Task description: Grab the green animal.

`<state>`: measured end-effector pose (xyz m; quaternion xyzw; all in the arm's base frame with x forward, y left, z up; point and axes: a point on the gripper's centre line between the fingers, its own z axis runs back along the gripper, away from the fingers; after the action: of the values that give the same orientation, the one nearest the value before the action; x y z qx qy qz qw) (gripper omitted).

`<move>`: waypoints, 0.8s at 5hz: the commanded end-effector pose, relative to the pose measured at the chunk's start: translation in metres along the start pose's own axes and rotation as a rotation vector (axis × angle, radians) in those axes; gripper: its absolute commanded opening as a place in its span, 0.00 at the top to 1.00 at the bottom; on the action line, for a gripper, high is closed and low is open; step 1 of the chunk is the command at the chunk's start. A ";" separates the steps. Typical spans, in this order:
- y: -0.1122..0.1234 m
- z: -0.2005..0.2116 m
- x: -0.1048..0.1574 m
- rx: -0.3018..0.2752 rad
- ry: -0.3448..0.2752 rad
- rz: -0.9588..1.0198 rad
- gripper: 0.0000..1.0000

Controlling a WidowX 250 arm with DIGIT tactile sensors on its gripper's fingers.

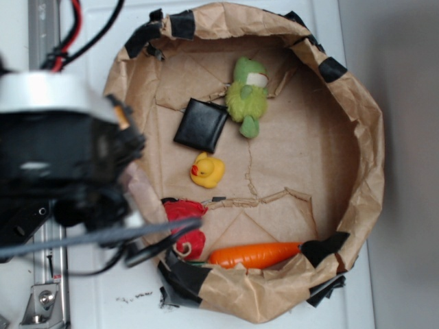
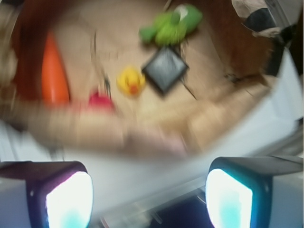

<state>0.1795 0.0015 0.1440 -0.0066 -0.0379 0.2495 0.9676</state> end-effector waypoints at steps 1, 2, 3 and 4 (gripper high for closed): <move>0.009 -0.044 0.080 -0.094 -0.145 0.359 0.00; 0.000 -0.055 0.100 -0.086 -0.135 0.378 0.00; 0.010 -0.085 0.116 -0.040 -0.136 0.419 0.00; 0.029 -0.108 0.123 0.023 -0.146 0.417 0.00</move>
<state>0.2812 0.0747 0.0334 0.0191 -0.0937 0.4310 0.8973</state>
